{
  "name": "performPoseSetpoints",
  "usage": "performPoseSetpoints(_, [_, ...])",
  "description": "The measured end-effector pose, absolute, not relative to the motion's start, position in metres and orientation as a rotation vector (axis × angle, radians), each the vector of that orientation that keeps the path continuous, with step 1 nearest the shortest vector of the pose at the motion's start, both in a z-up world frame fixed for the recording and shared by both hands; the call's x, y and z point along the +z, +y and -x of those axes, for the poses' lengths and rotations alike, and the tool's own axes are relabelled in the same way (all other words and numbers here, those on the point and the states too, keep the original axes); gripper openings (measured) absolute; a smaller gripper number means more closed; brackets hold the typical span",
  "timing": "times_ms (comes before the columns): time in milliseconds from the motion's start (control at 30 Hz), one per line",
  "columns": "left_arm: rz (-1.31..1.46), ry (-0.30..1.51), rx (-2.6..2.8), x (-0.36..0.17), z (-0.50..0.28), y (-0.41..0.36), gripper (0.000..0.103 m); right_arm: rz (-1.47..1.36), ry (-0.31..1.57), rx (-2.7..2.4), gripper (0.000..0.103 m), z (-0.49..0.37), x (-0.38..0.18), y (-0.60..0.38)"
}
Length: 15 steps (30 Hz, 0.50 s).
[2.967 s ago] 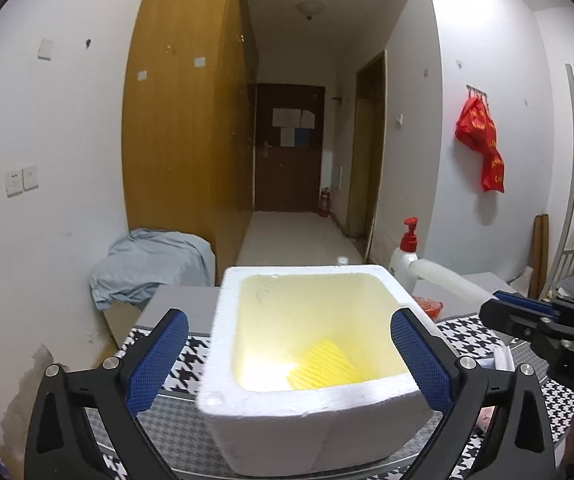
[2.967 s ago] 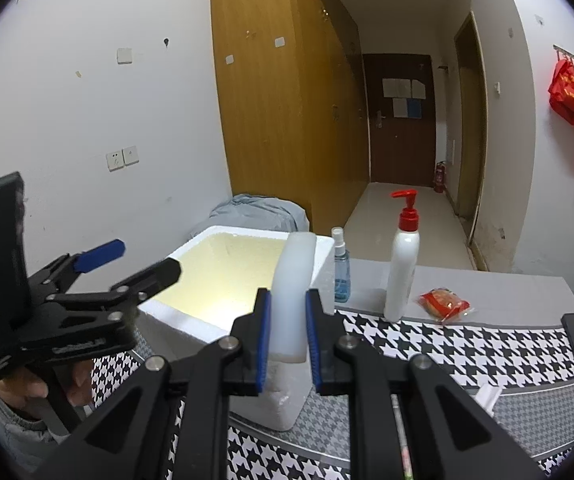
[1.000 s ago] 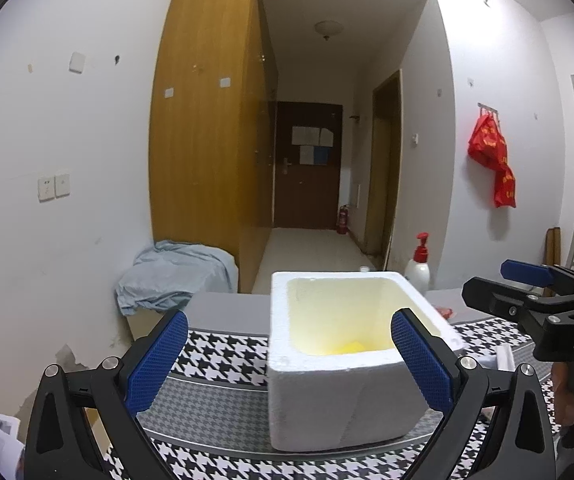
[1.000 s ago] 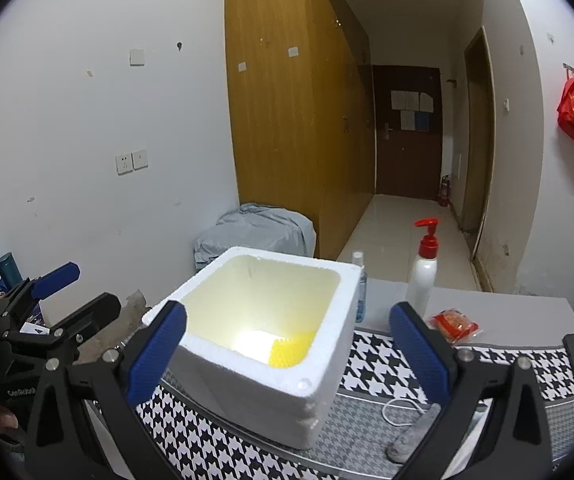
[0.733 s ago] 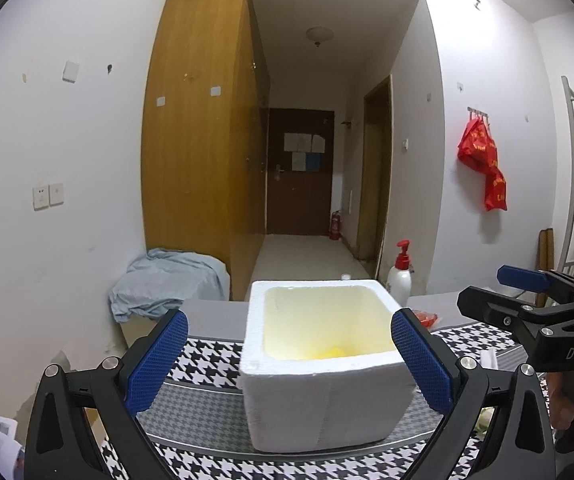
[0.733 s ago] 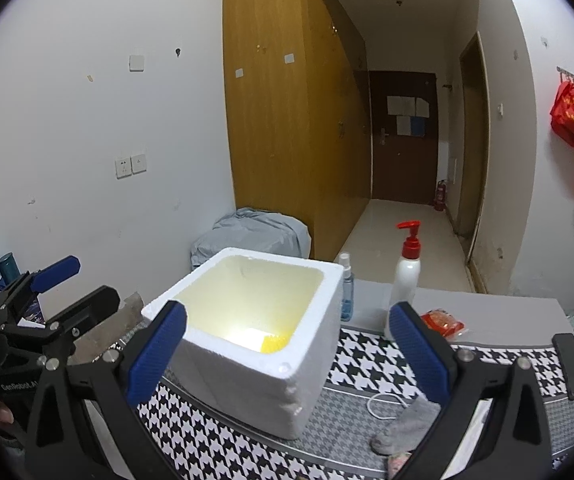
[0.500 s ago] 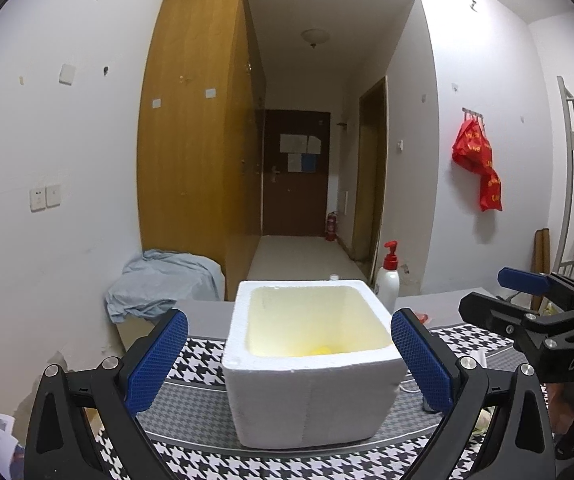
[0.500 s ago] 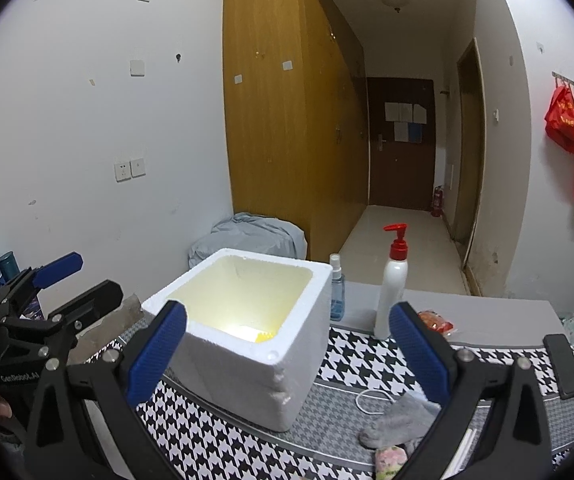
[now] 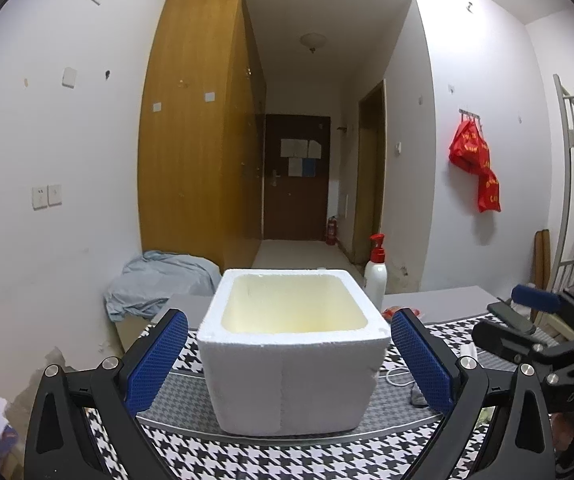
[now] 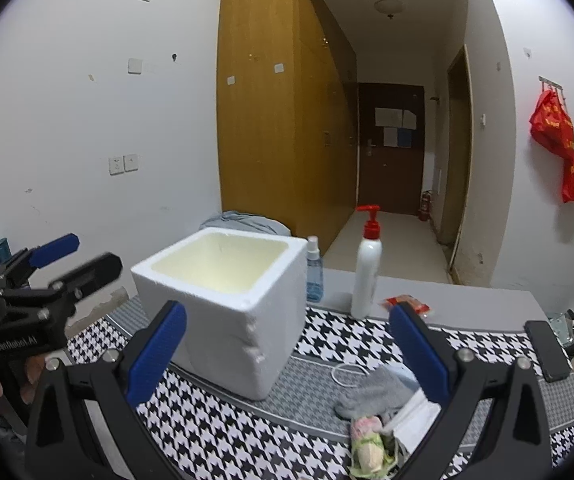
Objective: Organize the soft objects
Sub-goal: 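Move both grippers away from the box back over the remaining table items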
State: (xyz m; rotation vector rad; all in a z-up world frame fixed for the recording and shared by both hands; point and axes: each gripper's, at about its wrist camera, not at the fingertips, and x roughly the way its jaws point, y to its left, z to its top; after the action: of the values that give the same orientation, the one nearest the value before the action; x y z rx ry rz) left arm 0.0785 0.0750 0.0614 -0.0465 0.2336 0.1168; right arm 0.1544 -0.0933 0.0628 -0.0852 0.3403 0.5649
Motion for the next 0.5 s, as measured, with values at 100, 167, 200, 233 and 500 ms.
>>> performPoseSetpoints(100, [0.049,0.222,0.114,0.056,-0.075,0.071,0.102,0.089,0.335,0.549,0.103,-0.149,0.054,-0.098])
performPoseSetpoints(167, [0.042,0.218,0.11,0.052,-0.073,0.068,0.102,0.091,0.325,0.539,0.103,-0.146,0.051,-0.102])
performPoseSetpoints(200, [0.042,0.217,0.109,0.049,-0.073,0.066,0.102,0.091,0.319,0.534,0.103,-0.144,0.049,-0.105])
performPoseSetpoints(233, [0.044,0.218,0.108,0.047,-0.072,0.064,0.102,0.089,0.316,0.53,0.103,-0.143,0.047,-0.107])
performPoseSetpoints(500, [0.074,0.229,0.085,0.026,-0.063,0.06,0.102,0.079,0.361,0.499,0.103,-0.14,0.025,-0.122])
